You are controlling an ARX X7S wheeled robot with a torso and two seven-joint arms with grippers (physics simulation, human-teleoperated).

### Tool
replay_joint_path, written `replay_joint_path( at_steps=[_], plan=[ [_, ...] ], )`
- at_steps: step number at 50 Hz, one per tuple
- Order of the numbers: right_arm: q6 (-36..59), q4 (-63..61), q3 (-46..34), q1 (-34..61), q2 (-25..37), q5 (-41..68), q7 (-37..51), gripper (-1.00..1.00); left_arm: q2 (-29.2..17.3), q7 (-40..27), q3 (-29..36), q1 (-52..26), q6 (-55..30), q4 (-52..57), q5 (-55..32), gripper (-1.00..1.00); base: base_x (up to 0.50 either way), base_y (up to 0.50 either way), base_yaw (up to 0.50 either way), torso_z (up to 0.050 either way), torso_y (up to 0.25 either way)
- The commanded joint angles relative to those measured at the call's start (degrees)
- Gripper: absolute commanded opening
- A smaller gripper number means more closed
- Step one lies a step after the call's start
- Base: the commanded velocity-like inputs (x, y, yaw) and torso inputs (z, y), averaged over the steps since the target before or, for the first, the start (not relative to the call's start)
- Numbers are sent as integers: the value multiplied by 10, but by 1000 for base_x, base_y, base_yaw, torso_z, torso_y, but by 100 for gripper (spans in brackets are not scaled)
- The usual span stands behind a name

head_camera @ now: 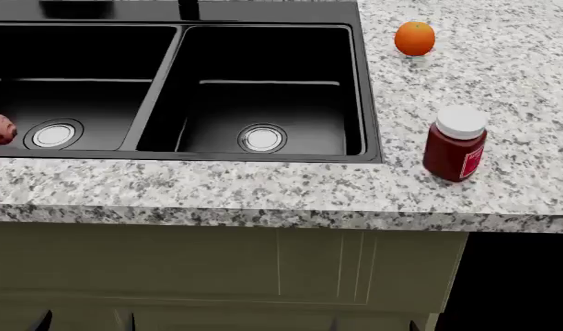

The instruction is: Pick the jam from the counter and place it in the sink

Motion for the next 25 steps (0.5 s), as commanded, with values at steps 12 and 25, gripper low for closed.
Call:
replay_joint_path(
  at_steps=[12, 25],
  plan=[
    [-7, 11, -43, 3, 30, 26, 36, 100, -29, -34, 31, 0, 3, -2, -25, 100, 0, 0, 0, 0, 0],
    [-5, 1, -58, -1, 41, 35, 48, 100, -40, -51, 42, 2, 17, -18, -33, 100, 0, 0, 0, 0, 0]
  ],
)
